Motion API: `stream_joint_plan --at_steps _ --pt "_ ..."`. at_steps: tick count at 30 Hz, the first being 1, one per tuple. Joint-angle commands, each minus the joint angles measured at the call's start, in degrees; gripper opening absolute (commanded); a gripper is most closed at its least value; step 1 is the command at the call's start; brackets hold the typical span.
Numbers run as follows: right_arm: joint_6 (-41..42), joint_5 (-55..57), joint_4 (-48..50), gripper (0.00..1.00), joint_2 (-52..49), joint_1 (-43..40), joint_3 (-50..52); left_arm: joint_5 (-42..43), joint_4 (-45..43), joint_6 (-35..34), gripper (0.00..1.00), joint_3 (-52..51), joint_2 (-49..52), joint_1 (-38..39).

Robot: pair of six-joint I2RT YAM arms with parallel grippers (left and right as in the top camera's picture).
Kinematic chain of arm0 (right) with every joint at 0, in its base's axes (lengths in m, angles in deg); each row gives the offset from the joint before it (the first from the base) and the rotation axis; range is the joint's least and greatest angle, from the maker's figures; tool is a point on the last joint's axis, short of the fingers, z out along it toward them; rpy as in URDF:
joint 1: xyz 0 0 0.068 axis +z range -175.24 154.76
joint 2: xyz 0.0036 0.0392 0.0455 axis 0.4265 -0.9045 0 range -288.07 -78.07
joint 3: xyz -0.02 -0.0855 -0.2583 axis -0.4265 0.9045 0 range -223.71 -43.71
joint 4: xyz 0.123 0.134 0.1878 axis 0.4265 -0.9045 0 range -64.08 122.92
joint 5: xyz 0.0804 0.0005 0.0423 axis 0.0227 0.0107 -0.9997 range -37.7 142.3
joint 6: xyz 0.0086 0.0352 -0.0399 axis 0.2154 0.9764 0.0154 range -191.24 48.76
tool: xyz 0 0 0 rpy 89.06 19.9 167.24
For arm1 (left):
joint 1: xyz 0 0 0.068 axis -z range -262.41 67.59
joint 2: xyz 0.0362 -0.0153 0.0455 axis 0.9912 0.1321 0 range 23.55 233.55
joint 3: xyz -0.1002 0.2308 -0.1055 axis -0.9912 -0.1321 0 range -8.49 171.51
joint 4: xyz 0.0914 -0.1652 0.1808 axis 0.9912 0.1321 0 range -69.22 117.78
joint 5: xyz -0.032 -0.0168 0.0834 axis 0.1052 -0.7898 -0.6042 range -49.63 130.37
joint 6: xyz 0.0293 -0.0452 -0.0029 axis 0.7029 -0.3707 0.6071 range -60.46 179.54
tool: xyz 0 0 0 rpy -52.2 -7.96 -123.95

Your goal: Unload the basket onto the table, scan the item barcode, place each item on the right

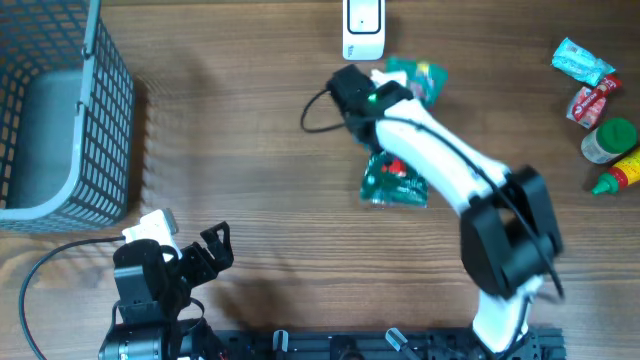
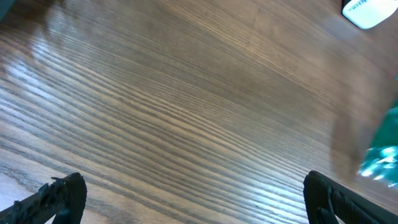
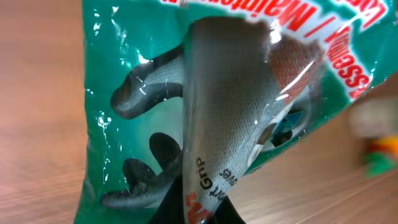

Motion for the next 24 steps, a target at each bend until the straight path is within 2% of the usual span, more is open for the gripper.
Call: stream_joint_plan --at_steps 1,4,7,8,9,11,14,17,21,24 --pt "1.5 27.3 0.5 0.04 8.5 7.3 -0.7 -0.5 -0.1 0.7 1.0 -0.3 -0.3 -0.4" --pt "1.4 41.0 1.1 0.04 12.5 14.6 -0.7 -0.5 -0.1 0.7 1.0 -0.3 -0.3 -0.4" --pt "-0.5 44.4 3.2 0.04 13.9 18.2 -0.7 -0.5 -0.1 0.7 1.0 -0.3 -0.3 -0.4" --pt "-4.2 45.7 5.4 0.04 14.0 18.7 -0.7 -0.5 -0.1 0.7 1.0 -0.3 -0.3 -0.4" --pt "-13.0 45.6 8.1 0.04 14.0 18.8 -0.7 -0.5 -0.1 0.7 1.0 -0.3 -0.3 -0.4" --pt "-25.3 45.7 13.3 0.04 14.0 18.9 -0.7 -0.5 -0.1 0.7 1.0 -0.3 -0.3 -0.4" --pt "-28.1 42.4 23.6 0.05 15.4 20.1 -0.7 -0.5 -0.1 0.7 1.0 -0.3 -0.3 -0.4" --pt "-35.0 21.7 29.9 0.04 18.8 20.3 -0.7 -0.5 -0.1 0.7 1.0 -0.3 -0.3 -0.4" --pt "-53.8 -15.1 36.2 0.04 25.5 20.3 -0.7 -0.5 -0.1 0.7 1.0 -0.3 -0.3 -0.4" --pt "-63.5 -35.3 36.0 0.04 31.3 20.3 -0.7 -0.5 -0.1 0.7 1.0 -0.3 -0.3 -0.4"
